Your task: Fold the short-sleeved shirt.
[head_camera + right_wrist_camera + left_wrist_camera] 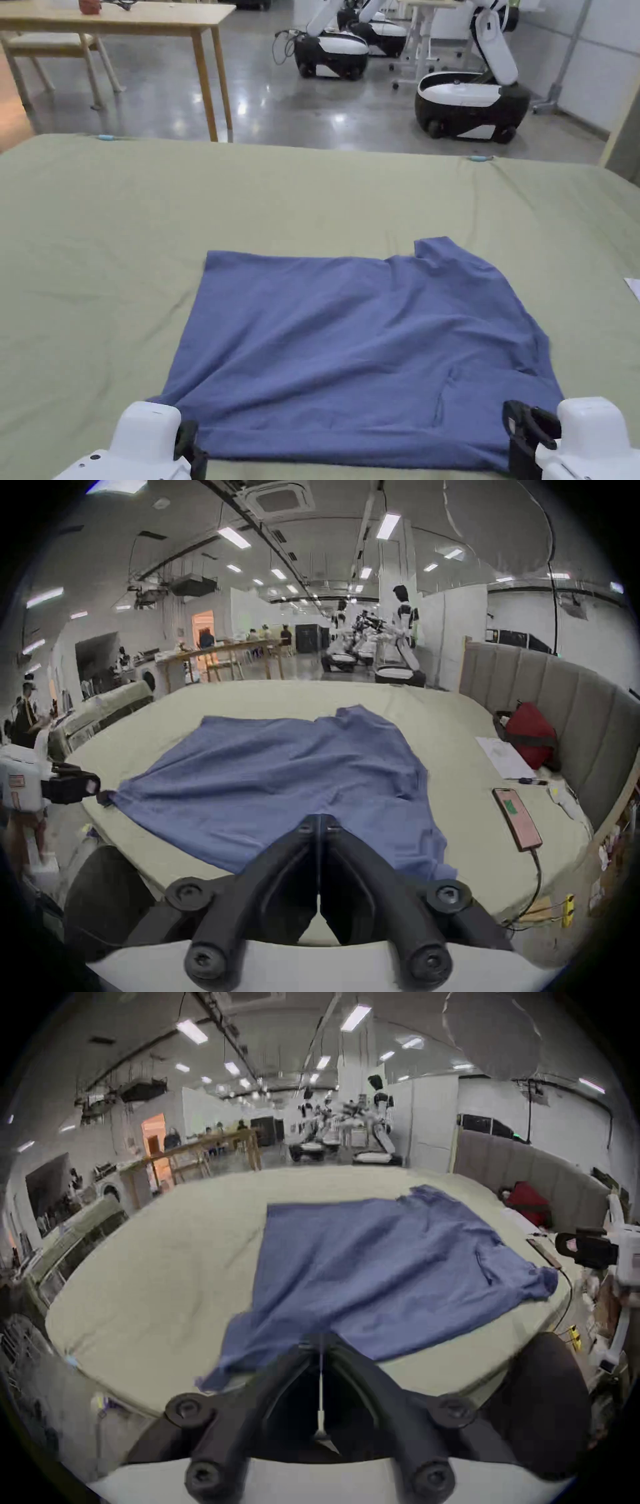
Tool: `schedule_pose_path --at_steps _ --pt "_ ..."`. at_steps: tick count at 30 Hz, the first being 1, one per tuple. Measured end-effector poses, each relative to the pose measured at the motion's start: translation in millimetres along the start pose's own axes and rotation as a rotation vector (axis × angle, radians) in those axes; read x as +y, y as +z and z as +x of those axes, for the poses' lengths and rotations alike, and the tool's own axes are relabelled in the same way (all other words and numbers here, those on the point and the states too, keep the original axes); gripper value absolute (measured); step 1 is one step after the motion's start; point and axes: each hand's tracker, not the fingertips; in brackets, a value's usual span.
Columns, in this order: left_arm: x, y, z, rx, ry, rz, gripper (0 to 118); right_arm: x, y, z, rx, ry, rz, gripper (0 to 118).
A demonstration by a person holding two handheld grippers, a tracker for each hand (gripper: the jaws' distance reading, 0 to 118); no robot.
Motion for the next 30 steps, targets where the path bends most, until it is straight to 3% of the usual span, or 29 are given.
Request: schedule_pose_path --at_steps 2,7,8,9,10,11,17,19,20,21,22,24,27,28,29,30 --pt "-12 -8 -11 0.0 0.009 -0.059 0 -5 -5 -5 0.097 -0.038 -0.028 1" --pt "-30 -8 -51 0.109 0.031 -0.092 0 -14 -4 -7 0.087 -0.052 -0.051 1" --pt "-34 -10 -61 0.133 0.035 -0.1 8 -15 -3 -6 0.091 -0.056 -0.059 1" --pt "-37 -11 -69 0.15 0.036 -0.105 41 -17 -4 -3 0.095 -0.057 -0.068 1" --pt "-31 -5 -63 0.18 0.005 -0.105 87 -18 -3 -2 0.092 -0.053 -0.076 1" --pt "-31 -7 -64 0.202 0.006 -0.126 118 -19 -2 0 0.085 -0.048 -0.081 1" --pt "-1 -19 -84 0.185 0.008 -0.11 115 -20 -4 20 0.044 -0.067 -0.115 1" --pt "-17 -47 -86 0.179 -0.028 -0.131 104 -20 -5 29 0.025 -0.075 -0.135 1" --pt "-17 -54 -85 0.171 -0.041 -0.157 89 -20 -5 35 0.016 -0.081 -0.144 1" --pt "-17 -60 -84 0.166 -0.046 -0.178 38 -20 -5 41 0.004 -0.086 -0.151 1" --pt "-14 -64 -82 0.146 -0.043 -0.208 0 -20 -4 47 -0.008 -0.091 -0.159 1" --pt "-14 -75 -81 0.09 0.0 -0.278 0 -21 0 60 -0.031 -0.094 -0.171 1" --pt "-4 -53 -59 0.132 -0.039 -0.228 0 -24 3 83 -0.092 -0.085 -0.191 2" --pt "-3 -48 -54 0.13 -0.035 -0.222 0 -26 4 89 -0.126 -0.089 -0.197 13" --pt "-1 -44 -49 0.123 -0.027 -0.216 0 -29 1 97 -0.159 -0.095 -0.206 40" --pt "2 -48 -55 0.086 0.006 -0.245 0 -33 -3 102 -0.155 -0.093 -0.225 90"
